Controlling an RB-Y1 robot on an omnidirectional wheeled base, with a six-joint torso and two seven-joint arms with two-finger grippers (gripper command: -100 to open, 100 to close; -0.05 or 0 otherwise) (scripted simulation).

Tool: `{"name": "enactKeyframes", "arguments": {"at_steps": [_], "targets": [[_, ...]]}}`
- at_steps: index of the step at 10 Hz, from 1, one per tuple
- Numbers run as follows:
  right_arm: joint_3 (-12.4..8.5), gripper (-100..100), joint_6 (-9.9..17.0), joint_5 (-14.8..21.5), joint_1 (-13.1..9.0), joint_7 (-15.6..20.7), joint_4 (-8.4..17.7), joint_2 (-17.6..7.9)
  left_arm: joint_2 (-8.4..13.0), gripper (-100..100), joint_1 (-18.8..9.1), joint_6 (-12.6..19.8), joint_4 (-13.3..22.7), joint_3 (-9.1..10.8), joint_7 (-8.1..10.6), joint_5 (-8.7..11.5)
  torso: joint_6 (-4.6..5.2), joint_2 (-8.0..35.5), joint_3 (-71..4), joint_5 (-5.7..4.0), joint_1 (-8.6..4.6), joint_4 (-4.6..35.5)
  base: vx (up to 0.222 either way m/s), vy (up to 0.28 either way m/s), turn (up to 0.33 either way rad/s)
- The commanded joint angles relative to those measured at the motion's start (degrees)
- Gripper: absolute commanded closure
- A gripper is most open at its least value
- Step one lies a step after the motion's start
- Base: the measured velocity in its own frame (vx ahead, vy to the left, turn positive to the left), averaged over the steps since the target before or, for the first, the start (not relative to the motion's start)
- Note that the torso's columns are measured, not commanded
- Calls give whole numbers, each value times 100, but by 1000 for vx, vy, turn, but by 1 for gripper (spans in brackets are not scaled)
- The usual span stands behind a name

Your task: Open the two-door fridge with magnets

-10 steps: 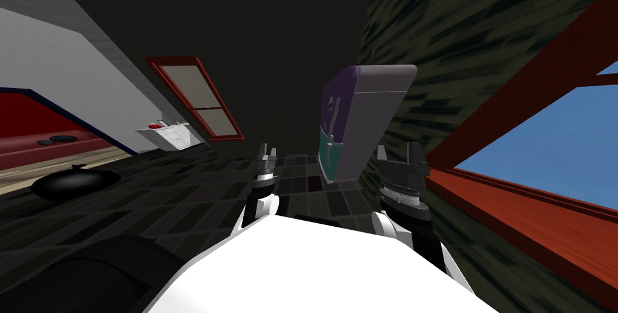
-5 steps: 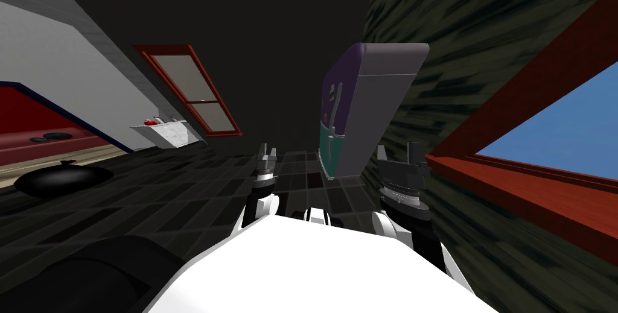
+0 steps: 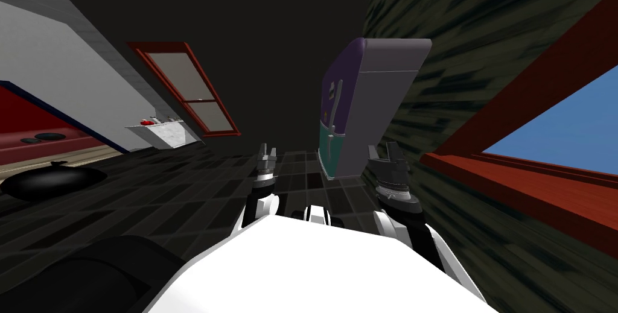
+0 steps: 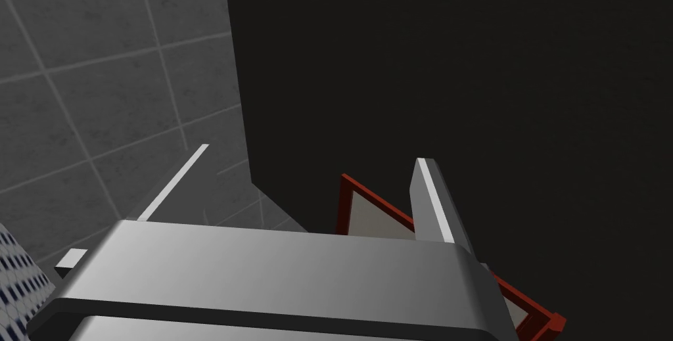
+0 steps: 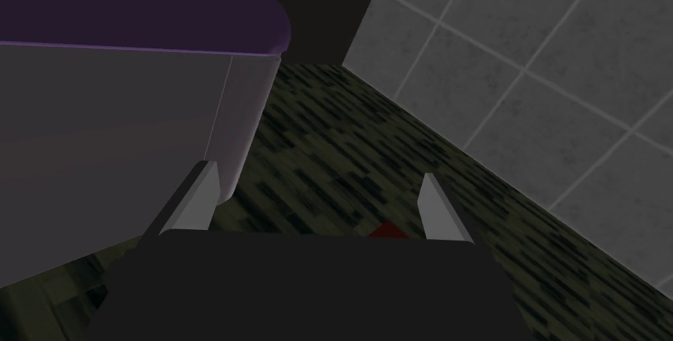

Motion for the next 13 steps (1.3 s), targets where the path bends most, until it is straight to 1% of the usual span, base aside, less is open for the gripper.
{"name": "enactKeyframes", "arguments": {"at_steps": [1, 3, 4, 6, 7, 8, 9, 10, 11, 12, 13], "targets": [[67, -100, 138, 353, -221, 419, 200, -244, 0, 0, 0, 0, 0, 0, 0, 0, 0, 3, 2, -1, -3, 1, 60, -1, -23], [110, -100, 263, 676, -440, 764, 391, -356, 0, 0, 0, 0, 0, 0, 0, 0, 0, 5, 3, -1, -4, 2, 77, -4, -23], [110, -100, 263, 676, -440, 818, 391, -356, 0, 0, 0, 0, 0, 0, 0, 0, 0, 2, 1, -2, -6, 1, 57, -5, -8], [158, -100, 404, 1042, -687, 1185, 607, -408, 0, 0, 0, 0, 0, 0, 0, 0, 0, 17, 10, -1, -2, 5, 54, 4, -28], [158, -100, 404, 1042, -687, 1253, 607, -408, 0, 0, 0, 0, 0, 0, 0, 0, 0, 7, 5, 0, 1, 3, 54, 8, -6], [184, -100, 480, 1238, -819, 1468, 722, -419, 0, 0, 0, 0, 0, 0, 0, 0, 0, 9, 5, 0, -1, 2, 48, 4, -17], [184, -100, 480, 1238, -819, 1487, 722, -419, 0, 0, 0, 0, 0, 0, 0, 0, 0, 8, 5, -1, -4, 3, 41, 1, -9], [211, -100, 559, 1442, -958, 1717, 843, -422, 0, 0, 0, 0, 0, 0, 0, 0, 1, 12, 7, -1, -5, 4, 56, -3, -24], [239, -100, 641, 1631, -1101, 1871, 970, -421, 0, 0, 0, 0, 0, 0, 0, 0, 0, 5, 3, -2, -5, 2, 78, -16, -33], [239, -100, 641, 1653, -1101, 1983, 970, -421, 0, 0, 0, 0, 0, 0, 0, 0, 0, -1, -1, -2, -9, 0, 67, -7, -9], [267, -100, 727, 1871, -1249, 2173, 1104, -417, 0, 0, 0, 0, 0, 0, 0, 0, 0, 5, 2, -1, -4, 1, 64, 14, -21]]}}
